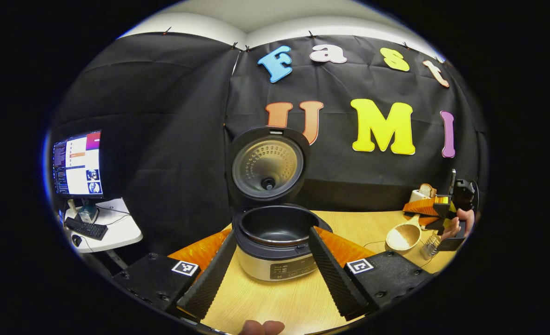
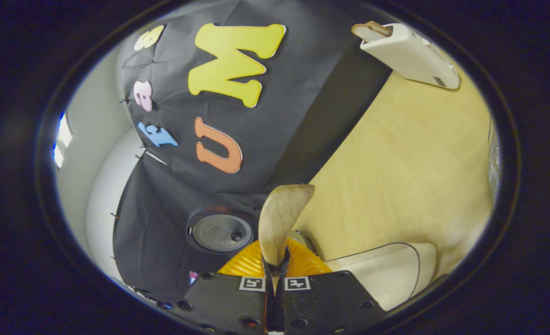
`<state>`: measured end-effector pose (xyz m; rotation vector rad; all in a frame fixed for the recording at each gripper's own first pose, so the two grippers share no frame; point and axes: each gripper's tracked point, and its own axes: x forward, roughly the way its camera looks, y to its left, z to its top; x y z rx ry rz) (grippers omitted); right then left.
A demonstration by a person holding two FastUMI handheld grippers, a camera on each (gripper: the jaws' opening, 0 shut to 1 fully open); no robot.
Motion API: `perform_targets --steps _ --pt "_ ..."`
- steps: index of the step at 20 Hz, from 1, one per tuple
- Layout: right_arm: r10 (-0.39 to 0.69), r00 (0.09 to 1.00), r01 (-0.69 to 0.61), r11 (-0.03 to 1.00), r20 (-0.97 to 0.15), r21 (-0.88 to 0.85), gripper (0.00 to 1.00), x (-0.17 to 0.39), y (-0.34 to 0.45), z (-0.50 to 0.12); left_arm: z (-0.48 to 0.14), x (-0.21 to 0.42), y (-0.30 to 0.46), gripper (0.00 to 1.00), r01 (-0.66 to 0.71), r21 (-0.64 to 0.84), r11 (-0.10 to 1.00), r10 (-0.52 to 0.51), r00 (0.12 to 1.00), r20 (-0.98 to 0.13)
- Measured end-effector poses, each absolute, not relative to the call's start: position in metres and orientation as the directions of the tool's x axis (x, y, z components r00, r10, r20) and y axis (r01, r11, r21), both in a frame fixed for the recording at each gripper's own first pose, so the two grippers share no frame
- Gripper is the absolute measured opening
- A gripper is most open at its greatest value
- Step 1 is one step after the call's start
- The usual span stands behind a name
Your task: Close the left gripper, press the button to open the rice cooker; take a wooden spoon from the chopstick holder with the right hand, scoop a spoonful of rice and pour it into the rice cooker, then put the wooden spoon back into the chopstick holder.
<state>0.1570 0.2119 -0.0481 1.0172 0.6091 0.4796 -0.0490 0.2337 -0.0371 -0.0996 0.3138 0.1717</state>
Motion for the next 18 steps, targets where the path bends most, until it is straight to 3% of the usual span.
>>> perform_targets --steps 7,8,10,18 --pt "0.643 0.727 -0.115 0.461 -0.242 0.88 0.0 0.193 0.28 -0.015 -0.034 -0.065 0.239 0.99 -0.178 -0.019 0.984 0.166 0.944 -0.285" --pt "0.645 0.725 -0.126 0.469 -0.242 0.874 0.0 0.199 0.294 -0.01 -0.034 -0.067 0.243 0.95 -0.182 -0.018 0.983 0.17 0.945 -0.281" --pt "0.658 0.712 -0.15 0.485 -0.246 0.862 0.0 0.21 0.325 0.0 -0.033 -0.07 0.252 0.99 -0.193 -0.023 0.981 0.179 0.945 -0.275" --pt "0.656 0.692 -0.236 0.6 -0.3 0.765 0.0 0.247 0.429 0.001 -0.041 -0.092 0.293 0.99 -0.259 -0.009 0.966 0.247 0.929 -0.276"
